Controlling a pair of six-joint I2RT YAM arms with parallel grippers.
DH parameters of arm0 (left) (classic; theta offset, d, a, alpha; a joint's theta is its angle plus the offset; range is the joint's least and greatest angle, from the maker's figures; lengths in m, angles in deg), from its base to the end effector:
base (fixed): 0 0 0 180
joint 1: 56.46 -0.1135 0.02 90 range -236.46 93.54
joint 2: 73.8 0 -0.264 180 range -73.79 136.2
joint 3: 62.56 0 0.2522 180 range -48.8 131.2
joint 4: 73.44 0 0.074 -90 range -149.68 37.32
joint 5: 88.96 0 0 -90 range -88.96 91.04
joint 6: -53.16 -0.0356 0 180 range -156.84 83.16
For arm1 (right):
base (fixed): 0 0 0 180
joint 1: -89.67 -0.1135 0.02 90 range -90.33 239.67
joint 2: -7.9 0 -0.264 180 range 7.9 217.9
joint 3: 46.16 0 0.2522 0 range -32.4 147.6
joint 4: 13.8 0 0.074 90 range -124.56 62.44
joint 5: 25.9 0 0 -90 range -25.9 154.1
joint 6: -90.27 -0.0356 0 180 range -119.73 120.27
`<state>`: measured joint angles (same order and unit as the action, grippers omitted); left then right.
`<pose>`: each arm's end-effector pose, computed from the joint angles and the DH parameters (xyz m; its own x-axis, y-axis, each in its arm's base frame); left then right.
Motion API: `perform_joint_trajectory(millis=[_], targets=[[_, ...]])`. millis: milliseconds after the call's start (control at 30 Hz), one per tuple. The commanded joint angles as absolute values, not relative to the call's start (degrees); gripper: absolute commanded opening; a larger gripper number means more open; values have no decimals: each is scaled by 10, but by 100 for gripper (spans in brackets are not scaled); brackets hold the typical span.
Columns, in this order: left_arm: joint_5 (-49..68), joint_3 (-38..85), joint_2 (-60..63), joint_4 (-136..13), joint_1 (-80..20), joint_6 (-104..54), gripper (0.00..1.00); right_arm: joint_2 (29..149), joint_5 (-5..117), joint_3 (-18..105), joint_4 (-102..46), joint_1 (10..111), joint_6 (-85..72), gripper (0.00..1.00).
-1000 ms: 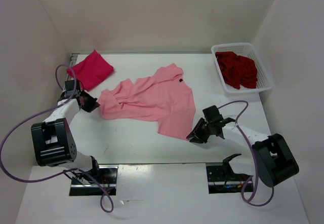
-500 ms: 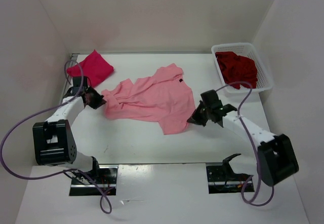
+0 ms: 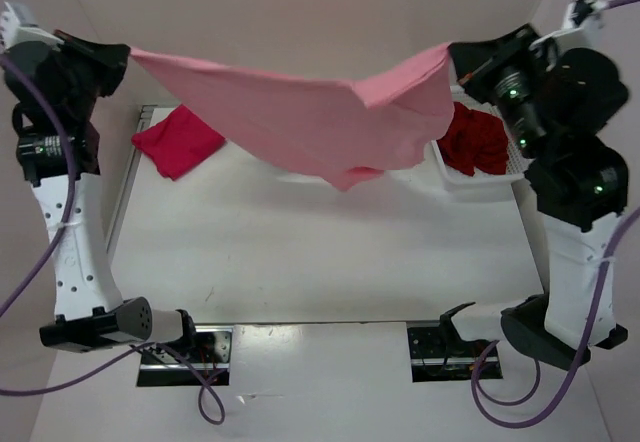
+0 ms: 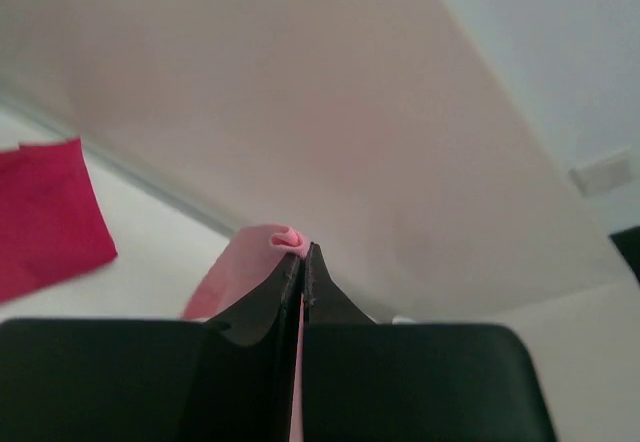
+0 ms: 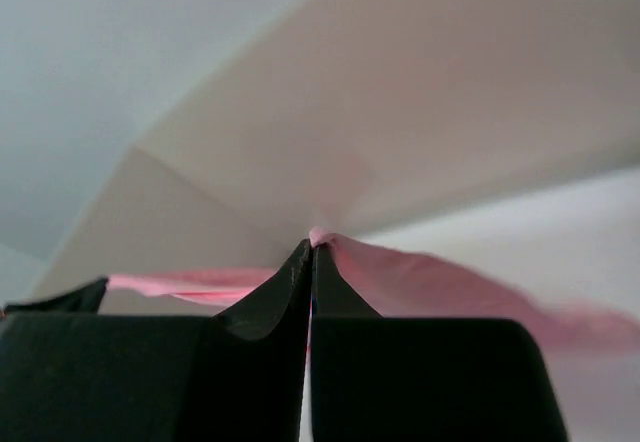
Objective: Fold and stack the t-shirts
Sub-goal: Flatten out the tshirt
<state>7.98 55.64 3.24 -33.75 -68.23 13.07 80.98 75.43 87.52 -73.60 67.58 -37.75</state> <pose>0.2554 0.0488 0.5396 0.0806 -0.7589 -0.6461 -0.0350 0.6457 -0.7628 0.1656 0.0597 0.5873 -0.1048 0.6092 -0.7860 -0.1551 0.7707 0.6180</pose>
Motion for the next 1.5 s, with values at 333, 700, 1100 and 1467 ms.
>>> perform_joint_trajectory(millis=[333, 700, 1100, 1467], targets=[[83, 613, 35, -286, -707, 118, 0, 938, 861, 1130, -729, 656, -238, 0], [60, 461, 150, -351, -688, 112, 0, 1181, 632, 1142, -716, 784, -256, 1], [78, 666, 240, -332, -688, 127, 0, 1171, 618, 1271, -652, 819, -304, 1], [57, 580, 209, -352, -693, 122, 0, 1047, 660, 1031, -676, 819, -273, 1]])
